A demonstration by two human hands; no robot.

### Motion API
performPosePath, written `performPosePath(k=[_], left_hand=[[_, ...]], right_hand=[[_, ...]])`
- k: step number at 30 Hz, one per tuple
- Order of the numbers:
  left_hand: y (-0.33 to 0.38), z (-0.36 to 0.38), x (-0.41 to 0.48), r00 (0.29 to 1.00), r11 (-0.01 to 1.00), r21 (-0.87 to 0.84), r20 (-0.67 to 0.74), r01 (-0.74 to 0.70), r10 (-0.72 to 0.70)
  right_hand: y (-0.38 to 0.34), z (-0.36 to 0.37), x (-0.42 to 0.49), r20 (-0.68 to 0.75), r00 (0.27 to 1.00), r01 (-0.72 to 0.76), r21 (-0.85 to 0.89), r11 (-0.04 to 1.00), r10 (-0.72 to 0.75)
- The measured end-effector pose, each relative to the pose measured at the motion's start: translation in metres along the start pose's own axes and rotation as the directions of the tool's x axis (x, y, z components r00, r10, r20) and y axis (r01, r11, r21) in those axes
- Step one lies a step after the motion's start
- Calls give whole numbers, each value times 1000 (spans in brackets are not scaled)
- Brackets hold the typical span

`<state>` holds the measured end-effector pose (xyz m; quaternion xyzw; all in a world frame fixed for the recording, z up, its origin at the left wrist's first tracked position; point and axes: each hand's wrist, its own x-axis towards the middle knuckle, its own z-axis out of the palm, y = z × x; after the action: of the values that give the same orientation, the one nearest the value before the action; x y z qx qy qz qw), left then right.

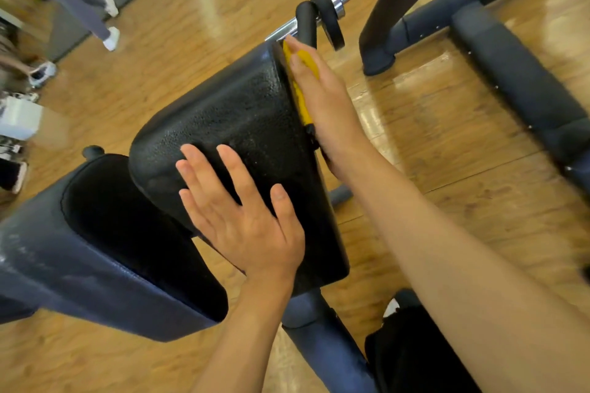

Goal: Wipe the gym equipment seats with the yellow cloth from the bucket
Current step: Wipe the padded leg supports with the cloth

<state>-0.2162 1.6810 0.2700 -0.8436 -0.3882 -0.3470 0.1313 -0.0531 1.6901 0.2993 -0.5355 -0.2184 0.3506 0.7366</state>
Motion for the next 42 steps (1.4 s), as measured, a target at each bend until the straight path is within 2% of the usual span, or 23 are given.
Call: performPosePath(k=[2, 7, 9, 11, 15, 18, 22, 26, 29, 32, 35, 38, 42], left_hand=[[-1, 1, -1, 1000, 1000, -3, -3, 0, 0], [-2, 1, -1, 1000, 1000, -12, -14, -3, 3], [-1, 2, -1, 1000, 1000, -23, -21, -2, 1], [0, 2, -1, 1000, 1000, -29, -23, 6, -6], [1, 1, -1, 1000, 1000, -23, -13, -5, 5], [1, 1, 0, 1000, 1000, -19, -6, -6, 6], [-1, 1, -1, 1000, 1000, -15, -13, -12, 12], [0, 2, 0, 1000, 1000, -23, -26, -3, 2], [1, 2, 0, 1000, 1000, -16, -24, 3, -3], [2, 2, 0, 1000, 1000, -14, -22, -7, 6], [1, 2, 0, 1000, 1000, -30, -24, -3, 2], [-1, 1, -3, 1000, 1000, -15, -30, -3, 3], [2, 3, 0, 999, 1000, -20, -34, 3, -3]], right_hand=[[16, -1, -19, 12, 1000, 17, 72, 997, -18], [77, -19, -128, -6, 995, -101, 31, 994, 102], [83, -21, -143, -24, 991, -129, 23, 991, 129], [65, -19, -120, -42, 995, -93, -19, 996, 92], [1, -2, -26, 1, 995, 103, -29, 994, -103], [-20, 5, -3, 37, 976, 214, -26, 977, -213], [9, -4, -76, 16, 979, 203, 16, 979, -203], [54, -11, -141, 14, 985, 172, -141, 975, -172], [34, -10, -102, 17, 996, 84, -89, 992, -83], [-13, -2, -39, 22, 987, 159, -26, 987, -159], [-18, 5, -35, 3, 980, 201, -7, 980, -201], [41, -6, -103, -45, 995, 91, -37, 995, -93], [112, -21, -175, -132, 968, -223, -66, 972, 214]])
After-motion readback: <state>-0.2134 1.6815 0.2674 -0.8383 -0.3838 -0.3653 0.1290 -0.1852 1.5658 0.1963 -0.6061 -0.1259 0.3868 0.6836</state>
